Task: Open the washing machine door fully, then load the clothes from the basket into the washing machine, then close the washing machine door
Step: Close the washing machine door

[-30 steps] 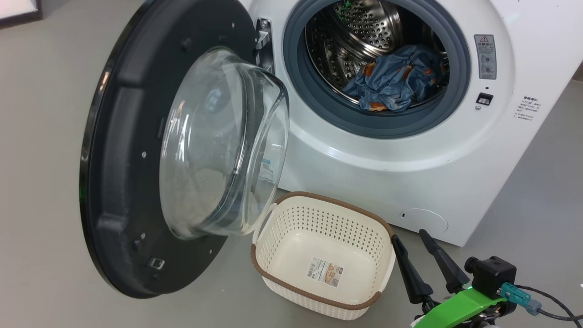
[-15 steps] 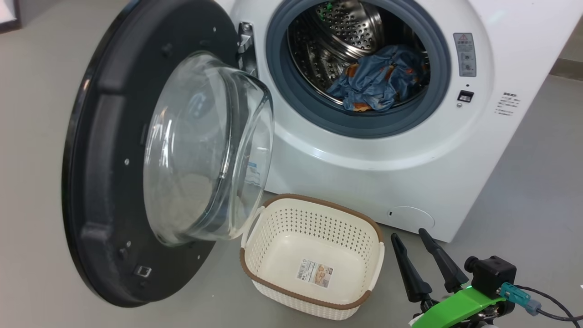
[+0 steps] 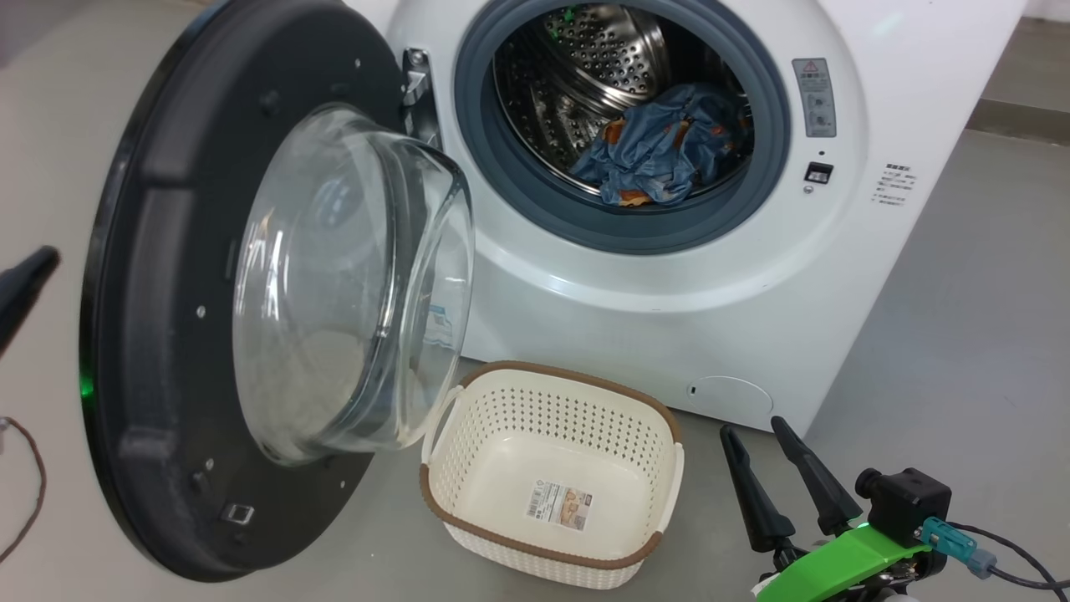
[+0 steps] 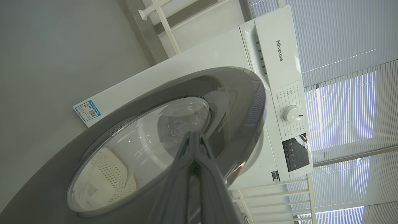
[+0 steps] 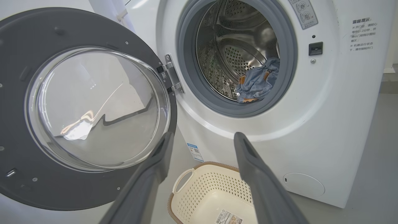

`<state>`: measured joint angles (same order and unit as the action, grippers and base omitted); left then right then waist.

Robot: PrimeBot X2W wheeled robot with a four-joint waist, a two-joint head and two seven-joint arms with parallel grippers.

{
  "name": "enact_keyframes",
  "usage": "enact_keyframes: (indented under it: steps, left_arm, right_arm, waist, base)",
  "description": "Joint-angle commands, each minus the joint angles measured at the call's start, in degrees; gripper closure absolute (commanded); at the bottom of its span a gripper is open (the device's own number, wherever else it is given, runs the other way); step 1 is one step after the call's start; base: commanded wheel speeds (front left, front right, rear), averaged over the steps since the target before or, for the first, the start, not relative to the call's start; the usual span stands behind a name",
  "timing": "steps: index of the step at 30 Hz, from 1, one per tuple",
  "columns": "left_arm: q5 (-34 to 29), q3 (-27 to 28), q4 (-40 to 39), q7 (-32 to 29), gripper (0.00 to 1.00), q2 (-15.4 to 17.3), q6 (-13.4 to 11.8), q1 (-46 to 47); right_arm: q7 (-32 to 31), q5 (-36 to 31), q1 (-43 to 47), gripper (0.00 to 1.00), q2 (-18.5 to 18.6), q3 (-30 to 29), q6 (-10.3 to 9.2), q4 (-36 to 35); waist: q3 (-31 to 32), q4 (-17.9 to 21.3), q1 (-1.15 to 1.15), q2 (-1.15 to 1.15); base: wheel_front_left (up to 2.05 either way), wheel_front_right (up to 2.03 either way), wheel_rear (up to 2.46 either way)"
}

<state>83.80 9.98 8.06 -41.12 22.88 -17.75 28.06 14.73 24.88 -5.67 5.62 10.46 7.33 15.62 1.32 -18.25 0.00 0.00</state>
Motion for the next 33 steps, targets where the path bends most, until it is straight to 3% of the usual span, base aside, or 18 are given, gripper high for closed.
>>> enact_keyframes:
  steps: [1,21,33]
  left_arm:
    - [0.35,1.5,-2.59,-0.87,1.0,2.72,-0.7,0.71]
    - [1.33,-2.46,-12.41,-5.75,1.0,1.32,-2.27,-3.58]
    - [2.83,-4.01,-18.14,-6.69,1.0,-1.77,-5.23,-5.16]
  right_arm:
    - [0.27,0.3,-1.11,0.0,0.0,1.13,0.16,-1.64]
    - [0.27,0.45,-0.3,0.0,0.23,1.27,0.16,-1.72]
    - [0.27,0.44,-0.49,0.0,0.34,1.62,0.16,-1.65]
  waist:
    - [0.13,0.39,0.0,0.0]
    - [0.47,3.85,0.0,0.0]
    - [0.06,9.59,0.0,0.0]
  base:
    - [0.0,0.0,0.0]
    - [0.0,0.0,0.0]
    - [0.0,0.0,0.0]
